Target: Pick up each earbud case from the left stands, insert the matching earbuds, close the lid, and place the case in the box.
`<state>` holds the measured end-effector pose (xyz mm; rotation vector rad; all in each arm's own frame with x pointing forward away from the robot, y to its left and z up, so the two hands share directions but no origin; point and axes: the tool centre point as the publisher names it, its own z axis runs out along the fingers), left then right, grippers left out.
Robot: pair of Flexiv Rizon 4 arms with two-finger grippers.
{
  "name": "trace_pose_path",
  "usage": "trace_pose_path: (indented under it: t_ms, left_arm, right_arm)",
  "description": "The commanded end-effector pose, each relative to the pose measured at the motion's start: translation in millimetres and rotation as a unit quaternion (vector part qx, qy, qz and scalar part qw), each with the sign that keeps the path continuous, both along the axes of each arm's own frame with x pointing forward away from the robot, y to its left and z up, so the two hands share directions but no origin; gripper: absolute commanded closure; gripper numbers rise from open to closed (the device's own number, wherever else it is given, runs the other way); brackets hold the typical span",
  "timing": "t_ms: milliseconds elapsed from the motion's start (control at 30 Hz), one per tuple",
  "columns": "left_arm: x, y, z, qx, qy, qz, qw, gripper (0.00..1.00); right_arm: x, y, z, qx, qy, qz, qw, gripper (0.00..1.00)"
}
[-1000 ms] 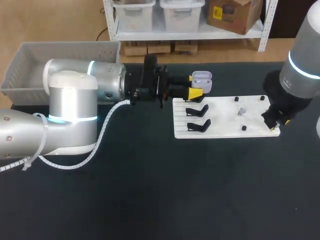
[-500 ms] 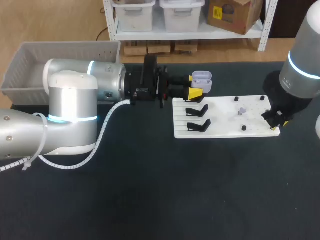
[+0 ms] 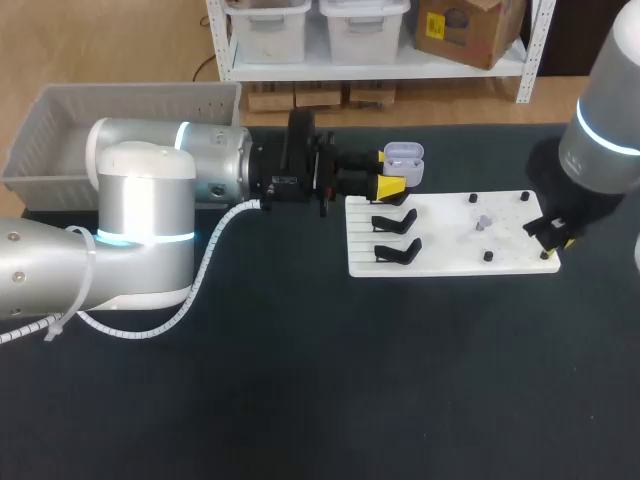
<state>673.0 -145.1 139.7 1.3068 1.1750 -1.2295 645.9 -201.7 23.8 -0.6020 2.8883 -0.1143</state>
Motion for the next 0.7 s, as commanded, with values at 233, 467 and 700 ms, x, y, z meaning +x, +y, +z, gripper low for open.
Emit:
trace_pose_path:
  t_ms: [233, 467, 700]
  left_arm:
    - [-0.7, 0, -0.7, -0.001, -0.001, 0.001, 1.000, 1.00]
    - [-0.7, 0, -0.7, -0.001, -0.001, 0.001, 1.000, 1.00]
    - [-0.7, 0, -0.7, -0.001, -0.001, 0.001, 1.000, 1.00]
  right_arm:
    - [-26.4, 10, 67, -0.025, -0.044, -0.035, 0.998, 1.00]
    - [-28.8, 21, 100, -0.102, -0.079, -0.115, 0.985, 1.00]
    - [-28.8, 24, 104, -0.106, -0.076, -0.141, 0.981, 1.00]
